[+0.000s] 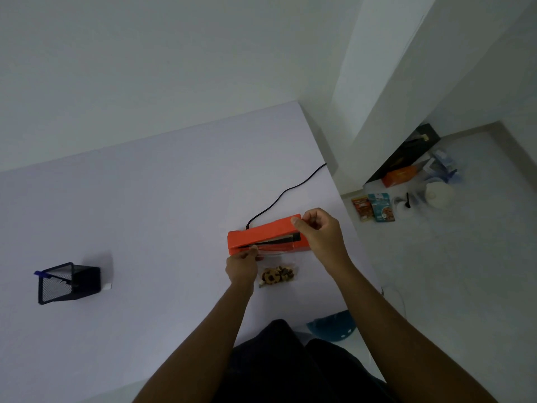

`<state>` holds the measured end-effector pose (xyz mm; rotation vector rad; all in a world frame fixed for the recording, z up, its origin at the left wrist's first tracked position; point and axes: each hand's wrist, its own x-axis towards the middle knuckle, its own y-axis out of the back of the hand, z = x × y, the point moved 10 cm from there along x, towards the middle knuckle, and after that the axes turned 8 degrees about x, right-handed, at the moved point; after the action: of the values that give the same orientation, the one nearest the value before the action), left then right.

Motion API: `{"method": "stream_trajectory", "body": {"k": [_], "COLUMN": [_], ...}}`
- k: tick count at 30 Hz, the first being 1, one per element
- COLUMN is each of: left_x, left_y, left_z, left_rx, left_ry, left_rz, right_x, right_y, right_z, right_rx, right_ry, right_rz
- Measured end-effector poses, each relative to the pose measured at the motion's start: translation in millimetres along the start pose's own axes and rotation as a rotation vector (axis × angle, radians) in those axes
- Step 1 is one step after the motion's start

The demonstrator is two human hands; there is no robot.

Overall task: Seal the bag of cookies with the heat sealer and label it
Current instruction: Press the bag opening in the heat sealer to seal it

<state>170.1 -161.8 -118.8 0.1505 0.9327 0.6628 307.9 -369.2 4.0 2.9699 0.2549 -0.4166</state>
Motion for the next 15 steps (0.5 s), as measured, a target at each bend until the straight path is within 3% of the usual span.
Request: {"method": "stream_trajectory", "body": {"k": [15], "left_x": [0.1], "left_y": [-0.4], "left_z": [-2.1], "left_rx": [0.013], "left_ry": [0.022], "left_rz": [0.023], "right_x": [8.7], "right_y": [24.9], "right_z": [67.8], "right_rx": [0.059], "right_ry": [-0.218], "right_rz": [0.078]}}
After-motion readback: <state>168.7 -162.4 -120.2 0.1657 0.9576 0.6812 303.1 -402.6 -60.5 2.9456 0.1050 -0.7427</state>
